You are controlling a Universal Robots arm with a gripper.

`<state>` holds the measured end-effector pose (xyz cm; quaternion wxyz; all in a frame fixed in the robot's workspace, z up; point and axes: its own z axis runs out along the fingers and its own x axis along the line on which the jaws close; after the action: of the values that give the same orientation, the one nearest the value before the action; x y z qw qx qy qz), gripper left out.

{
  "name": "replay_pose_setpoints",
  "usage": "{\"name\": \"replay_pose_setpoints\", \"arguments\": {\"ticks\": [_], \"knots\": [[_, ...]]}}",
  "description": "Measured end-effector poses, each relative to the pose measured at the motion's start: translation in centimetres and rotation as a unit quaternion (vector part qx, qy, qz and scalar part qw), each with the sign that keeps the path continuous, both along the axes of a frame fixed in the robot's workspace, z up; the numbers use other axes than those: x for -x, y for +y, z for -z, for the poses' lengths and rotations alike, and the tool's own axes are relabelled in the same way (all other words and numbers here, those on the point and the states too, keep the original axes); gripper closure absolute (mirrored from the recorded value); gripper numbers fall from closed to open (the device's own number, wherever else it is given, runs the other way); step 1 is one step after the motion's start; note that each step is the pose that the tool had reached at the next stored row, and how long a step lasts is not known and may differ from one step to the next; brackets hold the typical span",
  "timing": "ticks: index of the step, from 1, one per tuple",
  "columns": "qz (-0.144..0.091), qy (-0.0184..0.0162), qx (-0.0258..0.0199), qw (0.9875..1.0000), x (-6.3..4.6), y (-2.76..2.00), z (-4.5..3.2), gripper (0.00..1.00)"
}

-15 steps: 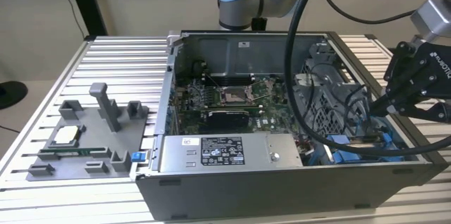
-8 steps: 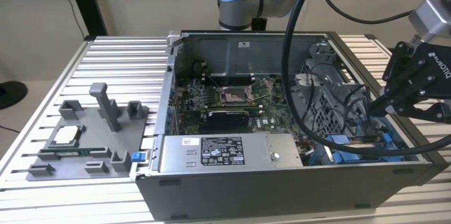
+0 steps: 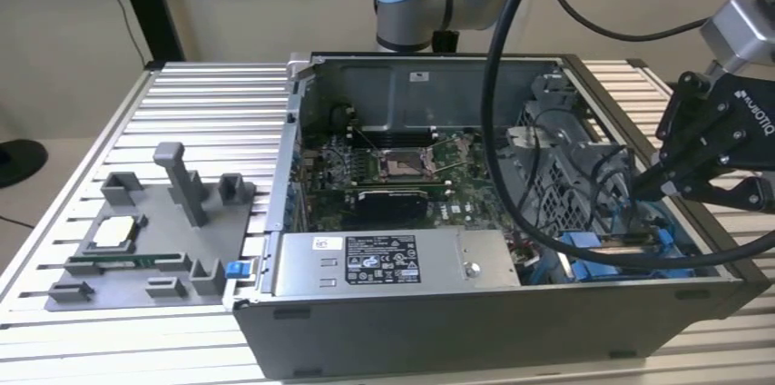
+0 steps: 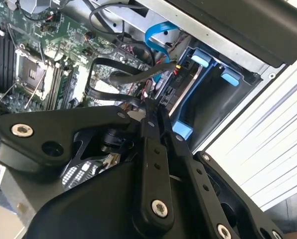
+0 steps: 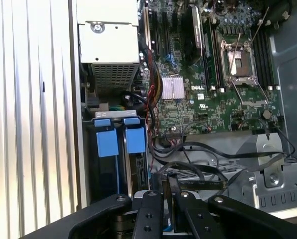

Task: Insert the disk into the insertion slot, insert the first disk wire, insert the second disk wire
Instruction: 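Insert the second disk wire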

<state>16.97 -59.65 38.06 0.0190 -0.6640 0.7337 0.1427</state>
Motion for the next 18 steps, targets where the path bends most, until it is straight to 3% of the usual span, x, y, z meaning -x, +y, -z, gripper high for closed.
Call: {"name": "replay_pose_setpoints", "arguments": {"ticks": [6,11,18], "knots": [[0.0,0.0,0.0,1.0,0.1,-0.11,0.01,1.0],[0.0,0.0,0.0,1.0,0.18,-0.54,0.1,1.0],[0.0,0.0,0.0,1.0,0.75,-0.8,0.85,1.0]]}}
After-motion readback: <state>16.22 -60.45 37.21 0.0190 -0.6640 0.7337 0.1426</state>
